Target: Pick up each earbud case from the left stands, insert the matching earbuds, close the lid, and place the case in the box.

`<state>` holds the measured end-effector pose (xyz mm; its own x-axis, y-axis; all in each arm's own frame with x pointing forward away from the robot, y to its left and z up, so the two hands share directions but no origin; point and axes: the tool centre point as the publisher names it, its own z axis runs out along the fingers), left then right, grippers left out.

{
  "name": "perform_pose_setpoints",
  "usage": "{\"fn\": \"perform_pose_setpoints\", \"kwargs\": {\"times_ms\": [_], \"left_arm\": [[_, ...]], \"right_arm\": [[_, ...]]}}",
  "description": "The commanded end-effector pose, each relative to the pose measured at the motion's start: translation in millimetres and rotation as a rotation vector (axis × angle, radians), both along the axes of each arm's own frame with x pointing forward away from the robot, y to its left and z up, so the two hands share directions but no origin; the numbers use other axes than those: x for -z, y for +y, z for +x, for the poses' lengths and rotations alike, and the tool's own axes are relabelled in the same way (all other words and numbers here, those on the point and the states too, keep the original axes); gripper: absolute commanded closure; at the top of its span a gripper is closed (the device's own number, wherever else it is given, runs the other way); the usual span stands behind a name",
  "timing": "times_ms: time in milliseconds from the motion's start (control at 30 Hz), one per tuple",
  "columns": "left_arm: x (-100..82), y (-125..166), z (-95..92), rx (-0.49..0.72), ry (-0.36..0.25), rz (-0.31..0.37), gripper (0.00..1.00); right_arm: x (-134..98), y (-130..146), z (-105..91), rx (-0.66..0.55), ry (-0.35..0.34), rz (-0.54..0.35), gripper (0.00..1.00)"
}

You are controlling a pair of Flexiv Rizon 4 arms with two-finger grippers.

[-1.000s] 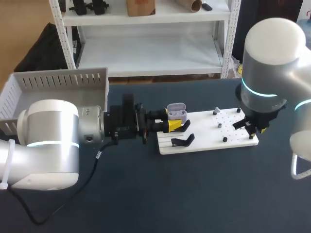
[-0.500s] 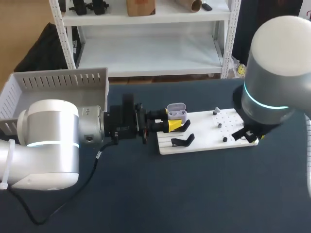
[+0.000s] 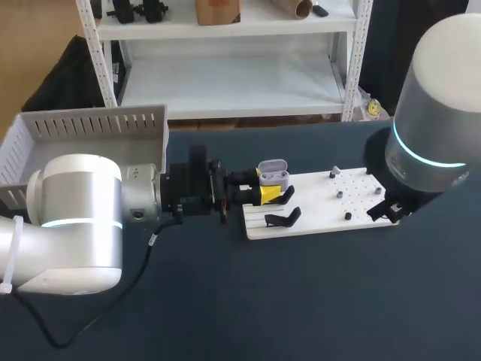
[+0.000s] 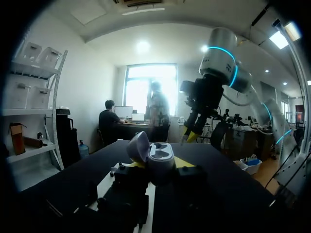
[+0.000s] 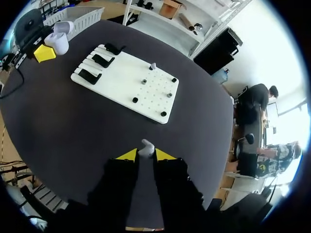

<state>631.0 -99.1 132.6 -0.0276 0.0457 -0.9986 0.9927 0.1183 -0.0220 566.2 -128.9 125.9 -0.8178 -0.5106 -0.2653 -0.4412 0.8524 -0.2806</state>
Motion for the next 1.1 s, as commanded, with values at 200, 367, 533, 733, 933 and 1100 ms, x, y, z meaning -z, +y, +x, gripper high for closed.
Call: {"fn": "perform_pose_setpoints", "kwargs": {"times_ms": [200, 367, 533, 733, 933, 1100], "left_arm": [[0.7, 0, -0.6, -0.005, -0.002, -0.003, 1.00], [0.7, 0, -0.6, -0.005, -0.002, -0.003, 1.00], [0.7, 0, -0.6, -0.005, -0.002, -0.003, 1.00], [0.7, 0, -0.6, -0.005, -0.002, -0.003, 1.00], [0.7, 0, -0.6, -0.005, -0.002, -0.003, 1.00], [0.7, 0, -0.6, -0.005, -0.002, -0.003, 1.00]], "right_arm": [[-14, 38, -21.9, 0.157, 0.107, -0.118, 1.00], [-42, 64, -38.2, 0.402, 0.197, -0.160, 1.00], [-66, 83, -47.5, 0.588, 0.186, -0.051, 1.00], [-91, 102, -47.7, 0.748, 0.170, -0.008, 1.00], [-109, 117, -42.5, 0.814, 0.152, 0.042, 1.00], [-118, 129, -39.6, 0.787, 0.145, 0.129, 1.00]]}}
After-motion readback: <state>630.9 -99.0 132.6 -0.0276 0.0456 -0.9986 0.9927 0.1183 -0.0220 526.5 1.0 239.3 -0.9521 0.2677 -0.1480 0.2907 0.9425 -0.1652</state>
